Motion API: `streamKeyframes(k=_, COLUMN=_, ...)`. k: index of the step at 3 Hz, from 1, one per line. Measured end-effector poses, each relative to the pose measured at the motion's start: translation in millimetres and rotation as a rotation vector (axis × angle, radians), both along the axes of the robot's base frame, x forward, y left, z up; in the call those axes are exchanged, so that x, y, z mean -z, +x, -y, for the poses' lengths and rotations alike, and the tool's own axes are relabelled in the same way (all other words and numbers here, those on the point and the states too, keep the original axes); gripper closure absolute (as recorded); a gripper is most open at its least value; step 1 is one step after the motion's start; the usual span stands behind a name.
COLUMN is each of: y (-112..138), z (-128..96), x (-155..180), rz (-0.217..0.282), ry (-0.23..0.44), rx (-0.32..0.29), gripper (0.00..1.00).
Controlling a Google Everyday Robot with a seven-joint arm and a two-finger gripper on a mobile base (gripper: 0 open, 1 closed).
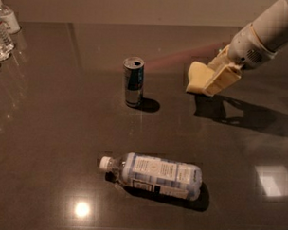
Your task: Pick sponge
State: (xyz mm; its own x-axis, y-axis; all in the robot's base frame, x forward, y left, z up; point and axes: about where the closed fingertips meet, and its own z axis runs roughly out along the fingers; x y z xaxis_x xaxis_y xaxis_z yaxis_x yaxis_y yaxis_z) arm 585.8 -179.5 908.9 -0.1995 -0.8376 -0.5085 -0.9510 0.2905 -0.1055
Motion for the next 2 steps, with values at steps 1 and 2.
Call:
streamKeyframes(k=1, y=-13.6, z=-8.8, x=-41.0, rz=0.047, ry=0.016, rx=-0.028, gripper=1.00)
streamKeyframes(k=2, y=-26.4, z=-19.2, x=-77.8, rz=0.094, ry=0.038, rx=-0.069, gripper=1.00)
